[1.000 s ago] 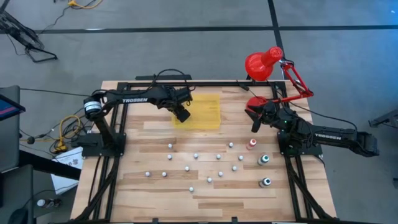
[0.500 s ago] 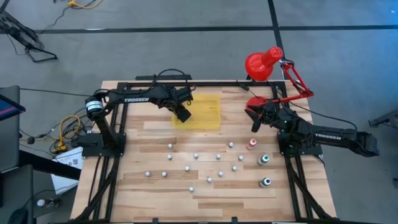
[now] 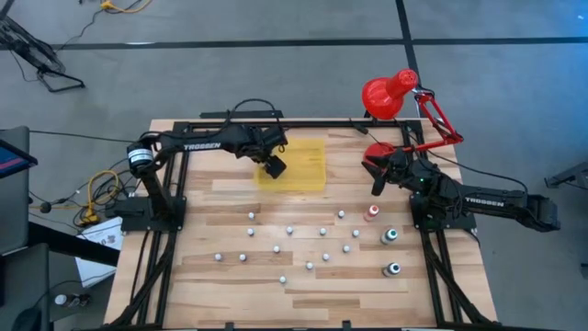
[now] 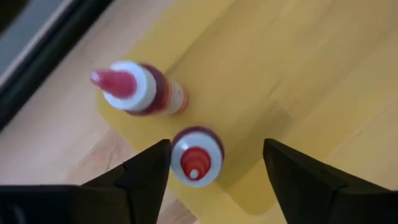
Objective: Pick & Place food coloring
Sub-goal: Put the large red food coloring in the bin, then put the large orange food coloring in the bin
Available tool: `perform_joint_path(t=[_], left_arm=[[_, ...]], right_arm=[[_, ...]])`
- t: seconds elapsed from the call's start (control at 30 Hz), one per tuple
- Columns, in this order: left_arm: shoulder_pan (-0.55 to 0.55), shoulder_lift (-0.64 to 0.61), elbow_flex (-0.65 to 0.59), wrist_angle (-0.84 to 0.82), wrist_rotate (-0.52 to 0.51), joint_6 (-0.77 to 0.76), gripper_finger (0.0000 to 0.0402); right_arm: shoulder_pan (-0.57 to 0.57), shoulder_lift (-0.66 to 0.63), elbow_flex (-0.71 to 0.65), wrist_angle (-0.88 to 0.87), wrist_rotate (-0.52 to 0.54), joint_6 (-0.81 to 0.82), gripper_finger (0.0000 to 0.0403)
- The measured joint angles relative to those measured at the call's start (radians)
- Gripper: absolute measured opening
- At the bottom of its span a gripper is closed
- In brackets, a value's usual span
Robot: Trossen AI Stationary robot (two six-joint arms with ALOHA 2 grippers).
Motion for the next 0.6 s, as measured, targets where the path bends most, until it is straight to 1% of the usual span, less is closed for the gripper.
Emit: perform_joint_path(t=[0.3,0.4,0.5,0.6], left_arm=[[-0.007,-0.007,0.161,-0.167,-0.033,0.051,0.0263],[-0.025,-0.008,0.185,-0.182,-0.051,0.055,0.0263],[-0.052,-0.008,0.200,-0.189,-0.052,0.090,0.0263],[-0.088,-0.009,0.204,-0.145,-0.052,0.143,0.0263]], right_arm=[[0.000,0.000,0.000,0.000,0.000,0.000,0.0127],[0.000,0.000,0.000,0.000,0.000,0.000,0.0127],[0.000,0.000,0.000,0.000,0.000,0.000,0.0127],[0.000,0.000,0.000,0.000,0.000,0.000,0.0127]])
